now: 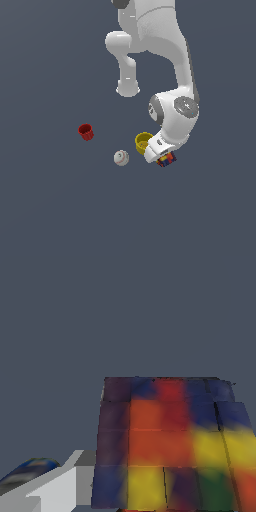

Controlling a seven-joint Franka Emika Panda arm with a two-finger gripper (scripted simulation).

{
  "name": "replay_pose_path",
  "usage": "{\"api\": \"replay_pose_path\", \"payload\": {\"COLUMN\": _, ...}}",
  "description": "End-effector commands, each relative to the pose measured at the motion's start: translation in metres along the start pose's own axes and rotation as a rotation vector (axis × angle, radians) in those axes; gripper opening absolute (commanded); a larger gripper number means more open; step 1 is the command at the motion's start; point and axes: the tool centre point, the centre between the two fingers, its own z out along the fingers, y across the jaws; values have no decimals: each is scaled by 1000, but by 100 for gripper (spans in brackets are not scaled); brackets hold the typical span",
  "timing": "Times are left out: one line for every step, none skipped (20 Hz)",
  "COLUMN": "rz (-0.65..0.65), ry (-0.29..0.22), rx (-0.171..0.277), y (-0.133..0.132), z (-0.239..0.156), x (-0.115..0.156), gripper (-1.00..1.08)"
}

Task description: Pick up a designated object from a clutter of objects.

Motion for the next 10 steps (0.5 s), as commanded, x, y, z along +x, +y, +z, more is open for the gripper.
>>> {"api": "replay_pose_path", "payload": {"rz": 0, "ry": 4, "rx": -1, "y": -1, "z": -16, "x": 7, "gripper": -100}}
{"api": "replay_pose_path", "payload": {"rz": 0, "ry": 4, "rx": -1, "y": -2, "z": -22, "x": 10, "gripper": -100}}
{"api": "replay_pose_path", "payload": {"rz": 0, "ry": 4, "rx": -1, "y": -2, "z": -29, "x": 12, "gripper": -100}}
{"api": "replay_pose_path", "payload": {"rz": -1, "ry": 5, "rx": -1, "y": -3, "z": -36, "x": 16, "gripper": -100}}
{"api": "replay_pose_path", "payload": {"rz": -1, "ry": 5, "rx": -1, "y": -4, "z": -44, "x": 19, "gripper": -100}}
{"api": "replay_pose_path", "payload": {"rz": -1, "ry": 5, "rx": -1, "y": -5, "z": -53, "x": 22, "gripper": -100}}
{"api": "replay_pose_path", "payload": {"rz": -1, "ry": 5, "rx": 0, "y": -6, "z": -61, "x": 26, "gripper": -100}}
{"api": "replay_pose_path", "payload": {"rz": -1, "ry": 5, "rx": 0, "y": -7, "z": -70, "x": 30, "gripper": -100}}
{"api": "replay_pose_path", "payload": {"rz": -1, "ry": 5, "rx": 0, "y": -8, "z": -79, "x": 33, "gripper": -100}}
{"api": "replay_pose_path", "payload": {"rz": -1, "ry": 5, "rx": 0, "y": -8, "z": -88, "x": 37, "gripper": -100}}
